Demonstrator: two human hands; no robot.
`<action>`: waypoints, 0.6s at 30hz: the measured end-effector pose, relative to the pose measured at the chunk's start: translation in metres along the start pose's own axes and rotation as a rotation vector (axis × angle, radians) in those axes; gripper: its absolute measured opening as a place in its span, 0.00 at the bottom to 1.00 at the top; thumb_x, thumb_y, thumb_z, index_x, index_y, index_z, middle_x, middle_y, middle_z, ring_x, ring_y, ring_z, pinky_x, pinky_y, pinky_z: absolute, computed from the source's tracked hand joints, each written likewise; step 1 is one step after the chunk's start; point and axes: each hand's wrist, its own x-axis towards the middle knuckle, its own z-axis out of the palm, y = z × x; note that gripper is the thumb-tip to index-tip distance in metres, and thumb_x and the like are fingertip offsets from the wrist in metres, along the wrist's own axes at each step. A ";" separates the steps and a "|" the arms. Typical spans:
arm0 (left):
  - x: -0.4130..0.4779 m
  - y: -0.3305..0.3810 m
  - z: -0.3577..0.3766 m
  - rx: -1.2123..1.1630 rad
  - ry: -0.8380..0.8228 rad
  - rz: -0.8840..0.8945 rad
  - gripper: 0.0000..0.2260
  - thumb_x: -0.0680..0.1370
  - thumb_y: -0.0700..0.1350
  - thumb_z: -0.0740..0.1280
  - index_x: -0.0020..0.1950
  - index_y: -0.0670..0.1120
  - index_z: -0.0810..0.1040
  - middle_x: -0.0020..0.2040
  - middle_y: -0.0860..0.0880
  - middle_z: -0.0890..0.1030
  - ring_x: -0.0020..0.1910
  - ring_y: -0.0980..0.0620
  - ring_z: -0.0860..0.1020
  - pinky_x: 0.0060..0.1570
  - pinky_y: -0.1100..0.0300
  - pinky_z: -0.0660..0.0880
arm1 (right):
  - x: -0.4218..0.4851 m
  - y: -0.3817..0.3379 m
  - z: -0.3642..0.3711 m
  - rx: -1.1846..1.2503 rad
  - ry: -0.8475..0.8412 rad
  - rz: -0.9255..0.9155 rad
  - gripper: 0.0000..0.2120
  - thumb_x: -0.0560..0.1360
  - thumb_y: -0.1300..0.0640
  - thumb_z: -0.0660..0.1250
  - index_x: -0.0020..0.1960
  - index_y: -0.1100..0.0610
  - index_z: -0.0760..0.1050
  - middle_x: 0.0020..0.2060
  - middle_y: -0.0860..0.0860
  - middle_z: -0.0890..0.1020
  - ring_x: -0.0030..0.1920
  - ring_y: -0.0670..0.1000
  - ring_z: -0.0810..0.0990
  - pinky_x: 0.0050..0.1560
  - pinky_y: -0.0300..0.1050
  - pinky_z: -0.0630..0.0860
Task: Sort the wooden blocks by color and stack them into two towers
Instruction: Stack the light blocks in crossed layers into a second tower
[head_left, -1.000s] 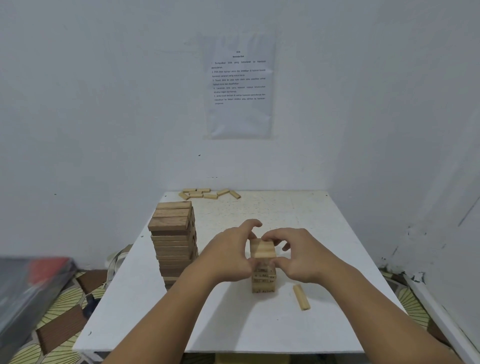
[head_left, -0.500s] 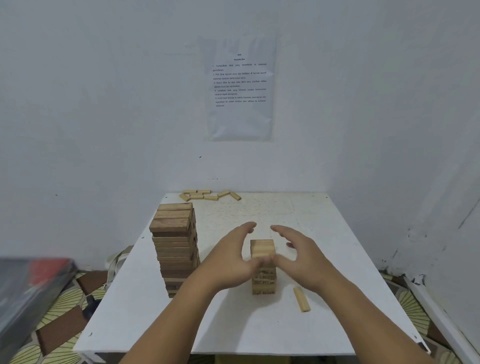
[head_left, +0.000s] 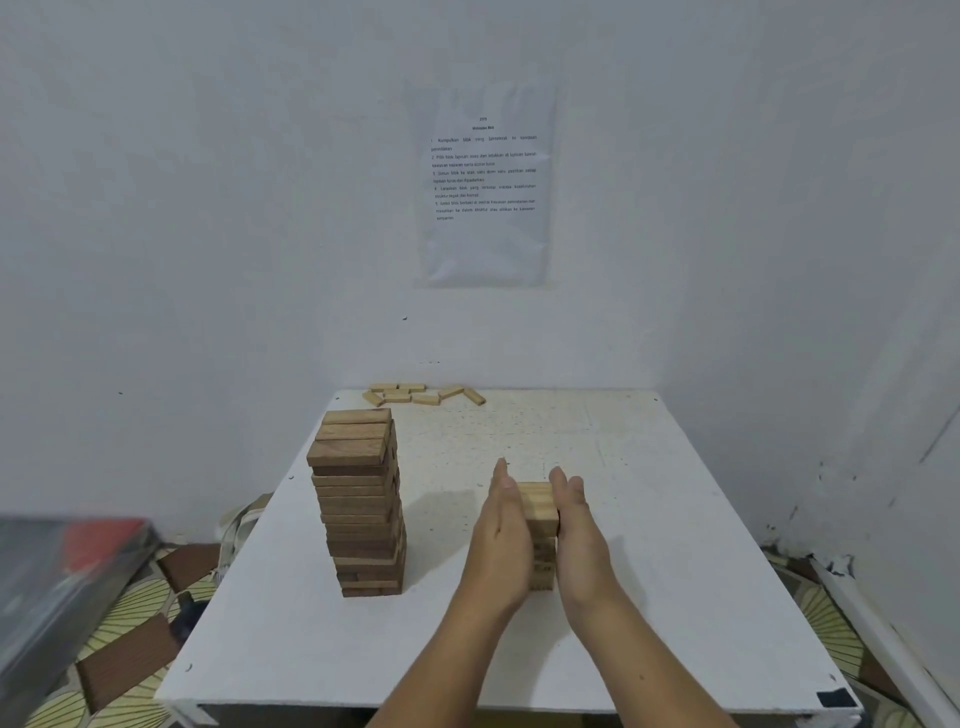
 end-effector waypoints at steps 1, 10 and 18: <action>0.000 0.001 0.001 0.003 0.002 0.003 0.25 0.87 0.58 0.45 0.85 0.56 0.52 0.83 0.58 0.54 0.81 0.61 0.53 0.82 0.56 0.51 | 0.000 0.000 0.001 -0.009 -0.001 0.003 0.19 0.87 0.44 0.47 0.48 0.44 0.74 0.32 0.35 0.84 0.37 0.33 0.83 0.44 0.38 0.74; 0.001 0.002 0.001 0.005 0.015 -0.006 0.24 0.88 0.57 0.45 0.85 0.56 0.52 0.84 0.58 0.55 0.81 0.60 0.54 0.82 0.54 0.54 | -0.002 -0.001 0.003 -0.003 0.039 0.028 0.21 0.87 0.45 0.48 0.45 0.46 0.76 0.31 0.36 0.84 0.36 0.34 0.83 0.44 0.39 0.73; -0.009 0.006 -0.008 0.032 0.034 0.004 0.24 0.88 0.57 0.45 0.84 0.56 0.53 0.83 0.60 0.56 0.76 0.68 0.53 0.76 0.65 0.51 | -0.019 -0.015 0.005 -0.003 0.037 0.010 0.23 0.88 0.48 0.45 0.43 0.48 0.75 0.29 0.35 0.82 0.33 0.30 0.80 0.35 0.27 0.75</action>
